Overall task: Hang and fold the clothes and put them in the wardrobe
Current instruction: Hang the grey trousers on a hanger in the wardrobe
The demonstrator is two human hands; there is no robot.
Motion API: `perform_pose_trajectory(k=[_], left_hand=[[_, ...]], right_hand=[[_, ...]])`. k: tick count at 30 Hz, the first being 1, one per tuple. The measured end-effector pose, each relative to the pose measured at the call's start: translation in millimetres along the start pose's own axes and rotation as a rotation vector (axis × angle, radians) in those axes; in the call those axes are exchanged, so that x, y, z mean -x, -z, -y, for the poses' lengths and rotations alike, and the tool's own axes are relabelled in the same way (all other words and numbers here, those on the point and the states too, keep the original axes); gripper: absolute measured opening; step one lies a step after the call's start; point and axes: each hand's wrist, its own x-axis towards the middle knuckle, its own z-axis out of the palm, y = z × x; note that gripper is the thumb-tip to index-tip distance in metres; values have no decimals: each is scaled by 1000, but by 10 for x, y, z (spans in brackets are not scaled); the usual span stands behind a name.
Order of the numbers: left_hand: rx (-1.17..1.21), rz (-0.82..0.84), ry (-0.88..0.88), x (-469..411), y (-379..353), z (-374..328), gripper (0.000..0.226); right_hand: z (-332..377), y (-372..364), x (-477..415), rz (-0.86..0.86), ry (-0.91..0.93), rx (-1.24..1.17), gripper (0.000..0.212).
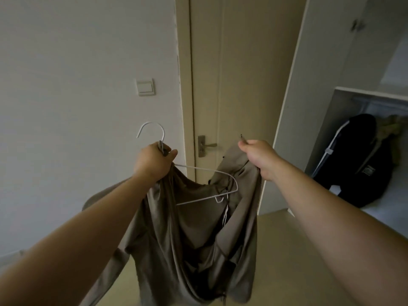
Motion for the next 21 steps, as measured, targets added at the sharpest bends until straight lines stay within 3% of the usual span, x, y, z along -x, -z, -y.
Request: perform_pose_trajectory(k=[5,8,11,15,17,20,21], left_hand=[[-21,-82,-107,-252,-489,-420,21],[-36,14,-185,-521,-788,-746,18],[61,156,-135,-858,-1119,-1117,26],[266,232,-92,-1231,-1615,-1553,26],[335,253,-148,-1382,-1873,-1774,21],[451,286,-163,-1592,-2278,-2056,19],[475,300,-170,-1658,-2420,-2145,21]], right_hand=[[-38,320,-575,-1,-93,-194,43],[51,495,-922,13,-77,-314,41],[121,689,-1195,33,3,-351,41],[67,988,-1445,81,113,-230,36],[-21,1160,-1535,149,100,-156,34],[-201,1410,-1654,200,55,27,49],[-268,1498,-1709,211,66,89,43]])
